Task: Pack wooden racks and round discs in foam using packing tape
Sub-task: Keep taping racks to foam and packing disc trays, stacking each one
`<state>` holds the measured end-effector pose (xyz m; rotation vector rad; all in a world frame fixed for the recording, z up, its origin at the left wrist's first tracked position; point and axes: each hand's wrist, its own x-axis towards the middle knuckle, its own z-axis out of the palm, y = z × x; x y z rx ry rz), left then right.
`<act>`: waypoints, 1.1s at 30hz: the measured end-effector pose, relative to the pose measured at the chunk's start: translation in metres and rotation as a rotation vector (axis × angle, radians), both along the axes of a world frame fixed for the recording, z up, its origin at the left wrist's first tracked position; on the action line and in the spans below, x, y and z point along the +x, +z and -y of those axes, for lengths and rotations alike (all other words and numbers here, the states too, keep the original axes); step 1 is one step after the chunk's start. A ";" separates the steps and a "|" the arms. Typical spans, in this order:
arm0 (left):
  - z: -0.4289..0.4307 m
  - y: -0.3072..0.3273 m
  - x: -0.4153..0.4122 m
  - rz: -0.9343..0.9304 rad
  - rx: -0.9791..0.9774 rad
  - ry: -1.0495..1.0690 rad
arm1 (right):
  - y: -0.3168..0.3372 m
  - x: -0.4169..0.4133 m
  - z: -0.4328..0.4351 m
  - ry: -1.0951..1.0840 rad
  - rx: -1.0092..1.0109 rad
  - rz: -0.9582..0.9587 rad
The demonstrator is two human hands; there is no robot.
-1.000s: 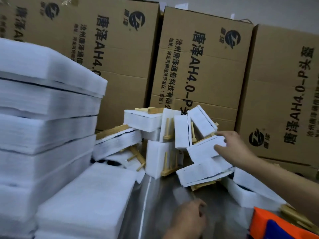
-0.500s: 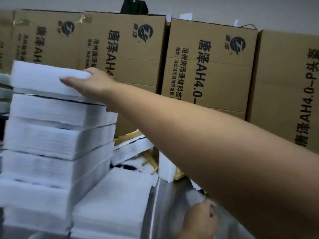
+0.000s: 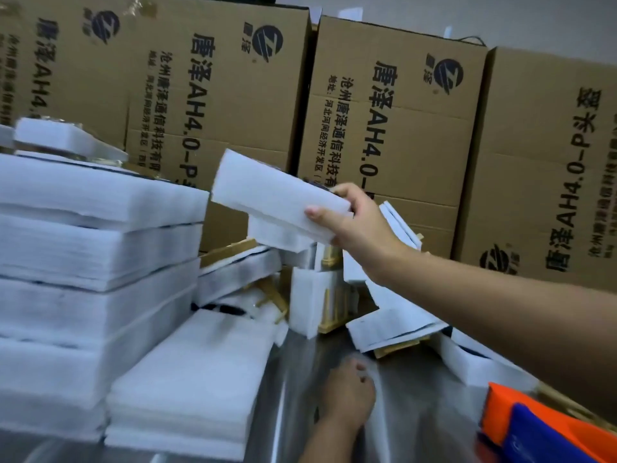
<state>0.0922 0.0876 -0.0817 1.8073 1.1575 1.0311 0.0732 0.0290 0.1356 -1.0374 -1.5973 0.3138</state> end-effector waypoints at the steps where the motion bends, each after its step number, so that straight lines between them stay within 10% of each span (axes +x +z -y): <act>1: -0.003 0.002 -0.001 0.022 -0.027 0.032 | -0.014 0.018 0.006 -0.049 -0.030 -0.008; 11: -0.040 0.011 -0.020 0.832 -0.573 0.326 | -0.153 0.138 0.100 -0.250 -0.353 0.185; 15: -0.035 0.018 -0.019 1.035 -0.723 0.055 | -0.184 0.145 0.113 -0.285 -0.442 0.157; 23: -0.025 0.022 -0.012 0.622 -0.516 -0.058 | -0.165 0.139 0.113 -0.198 -0.709 0.424; 33: -0.024 0.024 -0.015 0.592 -0.518 -0.071 | -0.138 0.098 0.039 -0.433 -0.618 0.748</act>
